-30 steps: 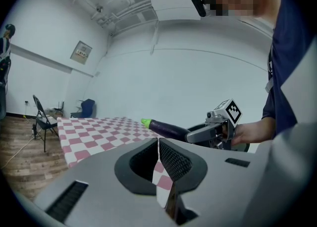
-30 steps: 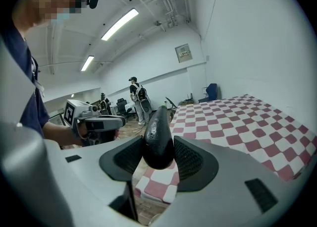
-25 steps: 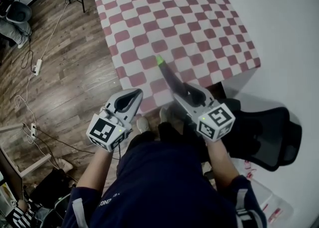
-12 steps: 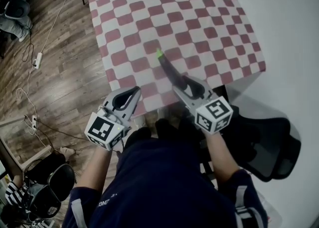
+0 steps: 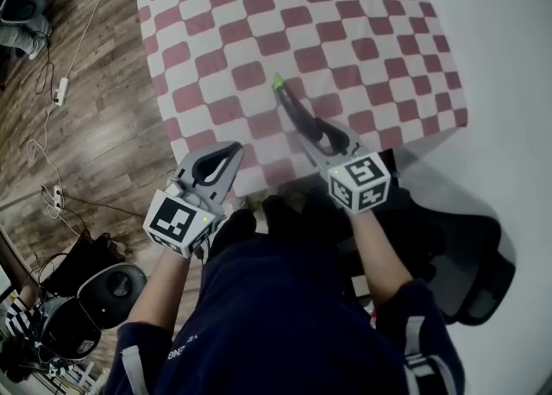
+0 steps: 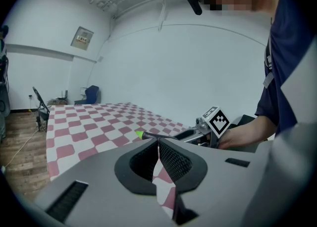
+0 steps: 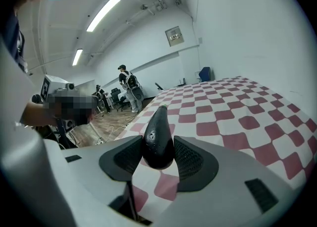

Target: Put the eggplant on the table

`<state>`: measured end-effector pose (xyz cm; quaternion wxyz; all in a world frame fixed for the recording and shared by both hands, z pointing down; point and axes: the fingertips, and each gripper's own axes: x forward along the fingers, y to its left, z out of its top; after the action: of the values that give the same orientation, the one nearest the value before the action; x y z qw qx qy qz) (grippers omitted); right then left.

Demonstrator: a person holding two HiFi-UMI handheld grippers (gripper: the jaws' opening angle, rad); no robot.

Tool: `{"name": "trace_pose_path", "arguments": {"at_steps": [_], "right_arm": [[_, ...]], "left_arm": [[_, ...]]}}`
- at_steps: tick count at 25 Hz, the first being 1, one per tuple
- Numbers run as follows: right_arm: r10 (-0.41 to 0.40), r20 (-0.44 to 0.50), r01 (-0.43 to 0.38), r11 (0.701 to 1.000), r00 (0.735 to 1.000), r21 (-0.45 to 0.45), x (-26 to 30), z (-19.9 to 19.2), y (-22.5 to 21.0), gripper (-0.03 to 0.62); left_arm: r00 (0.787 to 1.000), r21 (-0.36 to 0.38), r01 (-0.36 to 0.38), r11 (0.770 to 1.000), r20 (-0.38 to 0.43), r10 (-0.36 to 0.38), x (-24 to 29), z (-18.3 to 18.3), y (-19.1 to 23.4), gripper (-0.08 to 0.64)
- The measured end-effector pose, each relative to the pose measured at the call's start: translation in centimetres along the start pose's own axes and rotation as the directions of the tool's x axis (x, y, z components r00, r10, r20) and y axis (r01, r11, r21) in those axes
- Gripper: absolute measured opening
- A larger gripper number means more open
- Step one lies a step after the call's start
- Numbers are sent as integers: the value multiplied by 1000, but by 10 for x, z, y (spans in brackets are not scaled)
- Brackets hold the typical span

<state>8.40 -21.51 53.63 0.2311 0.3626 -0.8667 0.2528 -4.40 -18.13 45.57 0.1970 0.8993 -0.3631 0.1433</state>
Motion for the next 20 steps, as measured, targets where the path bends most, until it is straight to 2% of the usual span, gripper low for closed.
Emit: {"name": "trace_pose_path", "arguments": {"at_steps": [3, 7, 14, 20], "right_arm": [[-8, -37, 8, 1000, 999, 6, 9, -17, -17, 210], [-28, -75, 29, 1000, 997, 3, 19, -36, -39, 210], [-56, -147, 53, 998, 988, -21, 41, -55, -56, 210], [-72, -193, 64, 997, 979, -46, 53, -71, -65, 210]], "left_arm": [[999, -42, -7, 999, -37, 6, 9, -8, -2, 32], [998, -58, -16, 998, -57, 13, 21, -17, -3, 32], [998, -48, -5, 999, -68, 2, 40, -17, 5, 32], [995, -68, -15, 998, -104, 8, 50, -18, 9, 32]]}}
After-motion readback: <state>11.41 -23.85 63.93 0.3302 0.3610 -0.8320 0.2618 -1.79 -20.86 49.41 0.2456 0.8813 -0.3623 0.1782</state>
